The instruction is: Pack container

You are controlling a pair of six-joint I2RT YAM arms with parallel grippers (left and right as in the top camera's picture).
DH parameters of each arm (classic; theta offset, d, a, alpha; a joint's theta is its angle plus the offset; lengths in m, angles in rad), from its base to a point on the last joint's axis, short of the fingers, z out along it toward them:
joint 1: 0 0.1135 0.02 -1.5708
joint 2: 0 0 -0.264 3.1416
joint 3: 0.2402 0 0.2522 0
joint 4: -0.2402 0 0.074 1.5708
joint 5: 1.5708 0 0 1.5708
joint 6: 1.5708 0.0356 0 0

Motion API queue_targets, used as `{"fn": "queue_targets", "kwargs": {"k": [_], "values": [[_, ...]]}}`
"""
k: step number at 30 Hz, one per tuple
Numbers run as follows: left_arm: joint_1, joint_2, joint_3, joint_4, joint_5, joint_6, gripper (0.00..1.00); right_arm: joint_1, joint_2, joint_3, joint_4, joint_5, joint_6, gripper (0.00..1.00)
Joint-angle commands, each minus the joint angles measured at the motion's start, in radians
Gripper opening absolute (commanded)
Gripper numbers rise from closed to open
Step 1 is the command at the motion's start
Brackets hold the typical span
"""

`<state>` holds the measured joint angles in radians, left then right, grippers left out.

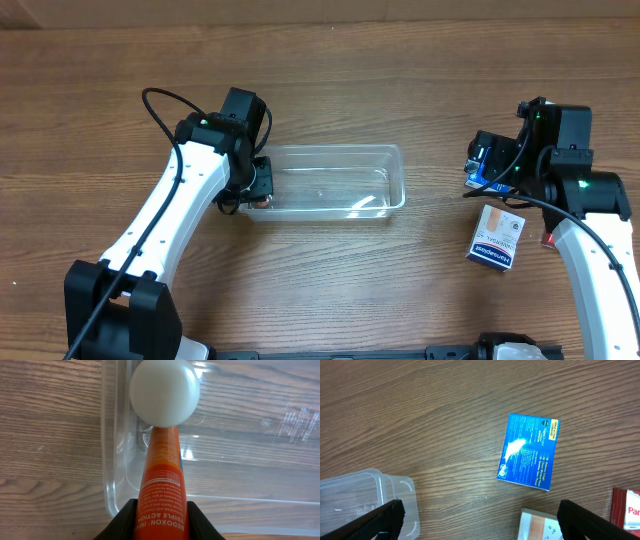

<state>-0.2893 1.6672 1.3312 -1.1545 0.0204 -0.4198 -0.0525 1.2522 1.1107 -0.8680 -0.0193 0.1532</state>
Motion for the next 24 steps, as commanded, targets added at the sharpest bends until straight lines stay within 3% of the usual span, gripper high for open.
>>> {"fn": "queue_targets", "kwargs": {"k": [1,3,4,6,9,14,18,22,24], "values": [[-0.006,0.007,-0.039,0.005,-0.038,-0.023,0.08,-0.004,0.001,0.022,0.002,-0.002,0.001,1.0],[-0.006,0.008,-0.047,0.008,-0.039,-0.022,0.09,-0.004,0.001,0.022,0.002,-0.002,0.001,1.0],[-0.006,0.008,-0.047,0.01,-0.039,-0.022,0.18,-0.004,0.001,0.022,0.002,-0.002,0.001,1.0],[-0.006,0.008,-0.047,0.015,-0.038,-0.022,0.5,-0.004,0.001,0.022,0.002,-0.002,0.001,1.0],[-0.006,0.008,-0.047,0.019,-0.038,-0.022,0.63,-0.004,0.001,0.022,0.002,-0.002,0.001,1.0],[-0.006,0.006,-0.026,0.014,-0.038,-0.021,0.66,-0.004,0.001,0.022,0.002,-0.002,0.001,1.0],[-0.006,0.006,0.123,-0.053,-0.039,0.002,0.7,-0.004,0.001,0.022,0.002,-0.002,0.001,1.0],[-0.005,0.005,0.335,-0.184,-0.087,0.002,0.96,-0.004,0.001,0.022,0.002,-0.011,0.001,1.0],[-0.005,0.003,0.438,-0.233,-0.107,0.017,1.0,-0.004,0.001,0.022,0.008,-0.017,0.001,1.0]]}}
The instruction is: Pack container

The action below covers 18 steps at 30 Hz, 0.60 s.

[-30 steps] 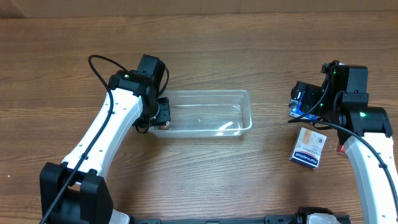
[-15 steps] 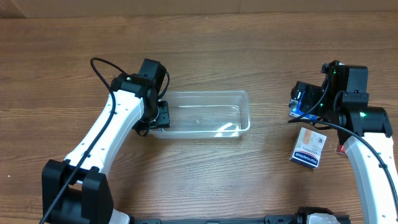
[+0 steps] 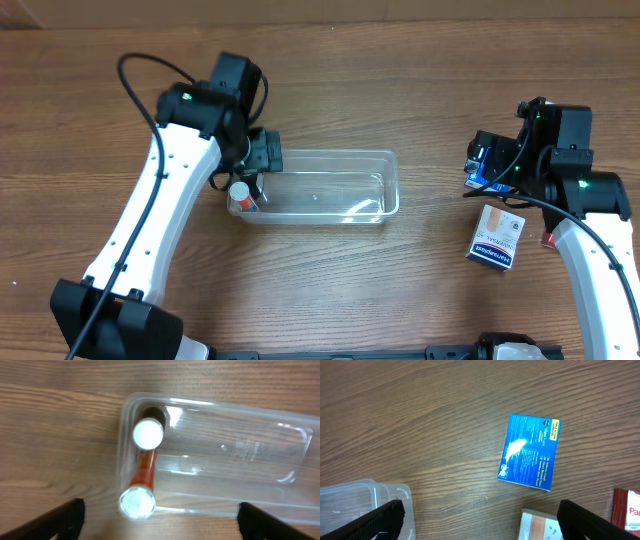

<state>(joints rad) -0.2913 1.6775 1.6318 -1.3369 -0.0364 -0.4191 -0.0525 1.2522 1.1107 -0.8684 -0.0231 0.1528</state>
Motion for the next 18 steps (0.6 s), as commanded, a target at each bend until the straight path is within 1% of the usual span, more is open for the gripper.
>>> {"fn": "queue_targets", "kwargs": {"k": [1,3,4,6,9,10,11,13,14,18], "values": [[-0.002,-0.011,0.173,-0.058,-0.05,0.033,1.0,-0.004,0.001,0.023,0.006,-0.017,0.002,1.0],[0.011,-0.028,0.21,-0.06,-0.053,0.039,1.0,-0.004,0.001,0.034,-0.012,-0.008,0.011,1.0],[0.026,-0.045,0.22,-0.058,-0.065,0.038,1.0,-0.004,0.001,0.053,-0.038,0.029,0.044,1.0],[0.079,-0.09,0.221,-0.045,-0.083,0.038,1.0,-0.004,0.001,0.138,-0.114,0.12,0.108,1.0],[0.204,-0.152,0.221,-0.015,-0.07,0.054,1.0,-0.006,0.013,0.29,-0.167,0.139,0.111,1.0],[0.264,-0.171,0.221,-0.004,-0.036,0.084,1.0,-0.014,0.041,0.356,-0.191,0.138,0.118,1.0],[0.307,-0.179,0.221,0.003,0.003,0.113,1.0,-0.022,0.066,0.382,-0.202,0.138,0.121,1.0],[0.364,-0.181,0.221,0.006,0.047,0.154,1.0,-0.045,0.137,0.397,-0.209,0.134,0.136,1.0],[0.386,-0.179,0.22,0.005,0.062,0.176,1.0,-0.062,0.2,0.397,-0.223,0.122,0.136,1.0],[0.402,-0.178,0.22,0.003,0.063,0.181,1.0,-0.091,0.4,0.396,-0.242,0.1,0.128,1.0]]}}
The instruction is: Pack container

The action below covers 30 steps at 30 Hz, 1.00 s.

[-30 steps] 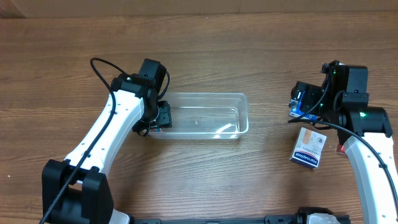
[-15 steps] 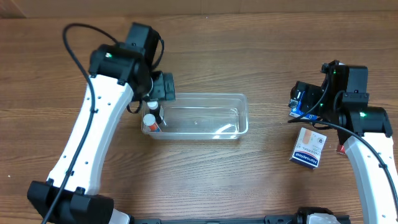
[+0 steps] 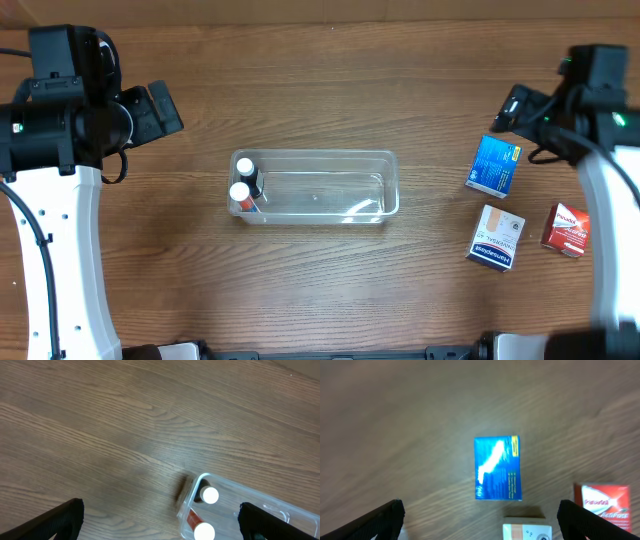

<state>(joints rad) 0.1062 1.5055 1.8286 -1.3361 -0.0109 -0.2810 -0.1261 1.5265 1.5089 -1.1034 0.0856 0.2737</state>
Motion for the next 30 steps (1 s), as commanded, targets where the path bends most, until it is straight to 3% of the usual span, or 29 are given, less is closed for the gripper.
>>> {"fn": "queue_targets", "kwargs": {"k": [1,11,22,24,27,30], "values": [[0.005,-0.006,0.024,0.002,0.037,0.043,1.0,-0.018,0.175,-0.002,-0.006,-0.009,0.007,1.0],[0.005,-0.005,0.024,0.001,0.037,0.043,1.0,-0.021,0.463,-0.003,0.013,-0.012,-0.016,1.0],[0.005,-0.005,0.024,-0.004,0.037,0.043,1.0,-0.021,0.561,-0.005,0.025,-0.012,-0.019,1.0],[0.005,-0.005,0.024,-0.006,0.037,0.043,1.0,-0.021,0.561,-0.005,0.024,-0.012,-0.019,0.94],[0.005,-0.005,0.024,-0.006,0.037,0.043,1.0,-0.021,0.561,-0.005,0.025,-0.012,-0.019,0.74],[0.005,-0.005,0.024,-0.01,0.037,0.043,1.0,-0.021,0.561,-0.005,0.024,-0.012,-0.019,0.7]]}}
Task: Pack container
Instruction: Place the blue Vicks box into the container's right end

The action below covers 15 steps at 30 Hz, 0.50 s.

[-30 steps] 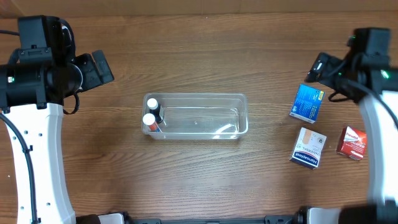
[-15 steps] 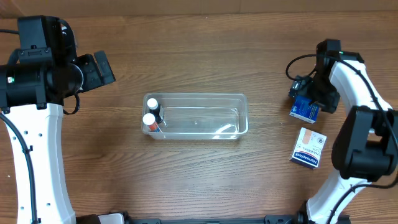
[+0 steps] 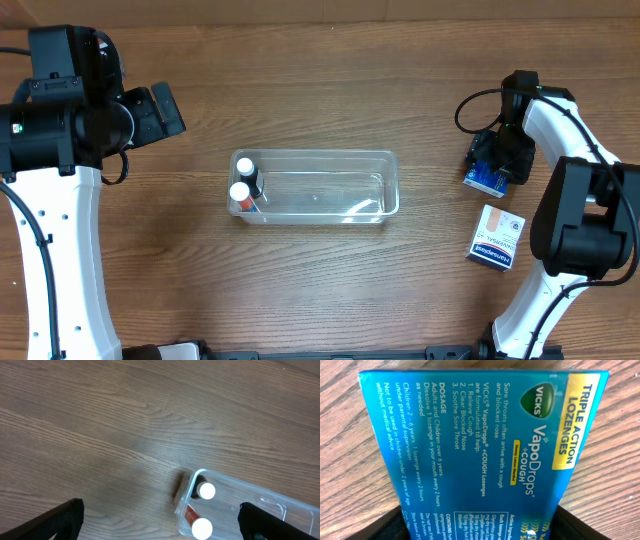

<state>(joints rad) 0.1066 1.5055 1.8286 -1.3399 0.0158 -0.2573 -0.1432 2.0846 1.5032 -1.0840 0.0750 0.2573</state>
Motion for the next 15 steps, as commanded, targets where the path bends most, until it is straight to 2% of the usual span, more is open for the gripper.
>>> {"fn": "queue_targets", "kwargs": {"k": [1,4,9,15], "values": [[0.004,-0.005,0.024,-0.007,0.01,0.026,1.0,-0.004,0.003,0.003,0.004,-0.001,-0.002,0.68],[0.004,-0.005,0.024,-0.008,0.009,0.027,1.0,-0.002,-0.023,0.031,-0.023,-0.003,0.002,0.68],[0.005,-0.005,0.024,-0.009,0.003,0.037,1.0,0.051,-0.213,0.147,-0.124,-0.022,0.0,0.67],[0.005,-0.005,0.024,-0.01,0.003,0.041,1.0,0.266,-0.534,0.174,-0.247,-0.062,0.004,0.67]]}}
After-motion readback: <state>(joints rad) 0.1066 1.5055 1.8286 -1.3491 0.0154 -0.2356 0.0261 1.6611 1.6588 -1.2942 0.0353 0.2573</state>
